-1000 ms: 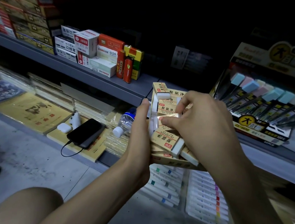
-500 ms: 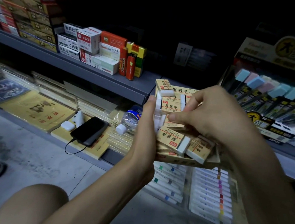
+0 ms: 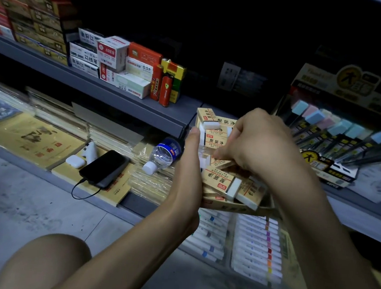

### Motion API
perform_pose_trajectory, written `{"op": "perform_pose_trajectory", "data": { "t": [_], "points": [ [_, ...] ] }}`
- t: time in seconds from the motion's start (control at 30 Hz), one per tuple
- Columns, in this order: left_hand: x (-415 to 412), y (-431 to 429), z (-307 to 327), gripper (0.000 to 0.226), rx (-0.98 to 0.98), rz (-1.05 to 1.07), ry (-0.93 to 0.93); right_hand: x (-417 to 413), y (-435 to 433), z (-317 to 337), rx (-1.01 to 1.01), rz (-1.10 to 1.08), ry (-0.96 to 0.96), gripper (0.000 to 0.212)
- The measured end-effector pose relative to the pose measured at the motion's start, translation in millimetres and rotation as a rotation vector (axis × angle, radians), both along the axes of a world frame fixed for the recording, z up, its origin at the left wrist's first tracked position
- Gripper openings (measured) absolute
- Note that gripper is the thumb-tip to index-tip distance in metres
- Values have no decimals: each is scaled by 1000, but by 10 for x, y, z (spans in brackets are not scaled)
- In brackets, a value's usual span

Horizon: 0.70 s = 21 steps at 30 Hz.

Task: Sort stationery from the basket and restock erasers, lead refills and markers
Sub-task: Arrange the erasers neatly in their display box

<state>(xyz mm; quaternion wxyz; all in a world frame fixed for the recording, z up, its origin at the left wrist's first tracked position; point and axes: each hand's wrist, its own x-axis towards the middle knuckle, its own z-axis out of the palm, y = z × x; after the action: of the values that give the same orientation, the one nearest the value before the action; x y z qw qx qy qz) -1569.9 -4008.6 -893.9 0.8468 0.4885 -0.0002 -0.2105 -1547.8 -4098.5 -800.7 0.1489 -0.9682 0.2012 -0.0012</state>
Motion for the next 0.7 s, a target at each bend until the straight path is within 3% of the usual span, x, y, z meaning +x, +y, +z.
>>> {"op": "perform_pose_trajectory", "data": {
  "t": [0.3, 0.53, 0.63, 0.7],
  "points": [
    [-61, 41, 82, 67, 12, 8, 48, -116, -9, -88, 166, -84, -81, 49],
    [-101, 57, 118, 60, 15, 13, 81, -283, -53, -143, 58, 25, -240, 43],
    [-105, 73, 117, 50, 61, 17, 97, -352, -163, -107, 92, 58, -186, 43],
    [-106, 80, 110, 42, 79, 1, 110, -403, -308, -58, 98, 66, -138, 30]
  ]
}}
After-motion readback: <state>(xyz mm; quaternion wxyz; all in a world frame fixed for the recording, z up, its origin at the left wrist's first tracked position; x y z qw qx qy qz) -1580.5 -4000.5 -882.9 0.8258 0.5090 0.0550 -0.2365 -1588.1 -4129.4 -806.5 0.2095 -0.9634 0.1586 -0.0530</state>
